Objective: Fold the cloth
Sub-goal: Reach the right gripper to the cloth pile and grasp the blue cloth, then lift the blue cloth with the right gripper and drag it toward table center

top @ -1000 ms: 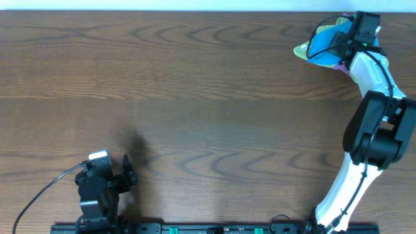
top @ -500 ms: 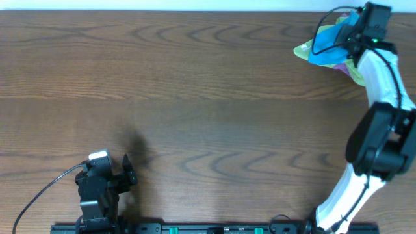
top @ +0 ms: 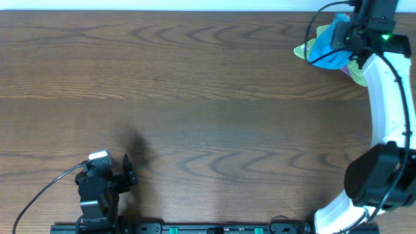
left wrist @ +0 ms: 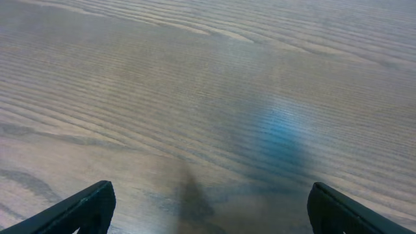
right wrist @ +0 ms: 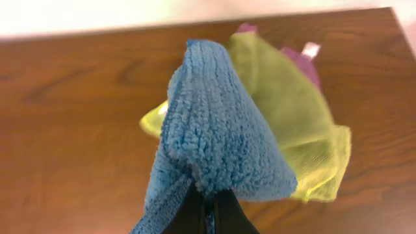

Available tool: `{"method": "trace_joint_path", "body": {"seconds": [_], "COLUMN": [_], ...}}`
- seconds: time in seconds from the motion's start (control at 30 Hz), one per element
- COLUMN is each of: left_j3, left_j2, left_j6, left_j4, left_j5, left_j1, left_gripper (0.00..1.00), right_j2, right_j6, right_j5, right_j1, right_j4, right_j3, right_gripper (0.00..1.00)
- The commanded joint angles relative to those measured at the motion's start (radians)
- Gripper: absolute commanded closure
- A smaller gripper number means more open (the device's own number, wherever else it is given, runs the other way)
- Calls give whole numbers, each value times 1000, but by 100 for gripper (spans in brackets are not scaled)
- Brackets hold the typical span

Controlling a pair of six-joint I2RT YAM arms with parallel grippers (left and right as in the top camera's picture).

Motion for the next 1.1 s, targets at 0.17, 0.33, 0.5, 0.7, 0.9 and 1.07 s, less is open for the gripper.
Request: {"method": "trace_joint_path", "body": {"seconds": [0.17, 0.33, 0.5, 0.7, 0.9, 1.07], "left_j3": [-9, -9, -9, -9, -9, -9], "left_j2": [-6, -6, -6, -6, -6, -6], "left_j6": [6, 6, 6, 6, 6, 6], "left_j4": [-2, -2, -2, -2, -2, -2], "left_j5": [-9, -9, -9, -8, -9, -9], "left_j1": [2, 2, 2, 2, 2, 2], "left_gripper": [4, 5, 5, 5, 4, 5], "right_j2": [-180, -253, -275, -275, -271, -235], "right_j6": [-56, -55, -34, 14, 55, 61], "right_j5": [2, -44, -157, -234, -281, -282], "right_j1": [216, 355, 513, 716, 906, 990], "right_j4": [-172, -259, -342, -381, -370, -359], "right_j3": [13, 13, 13, 13, 10, -10], "right_gripper": [99, 99, 99, 99, 99, 98]}}
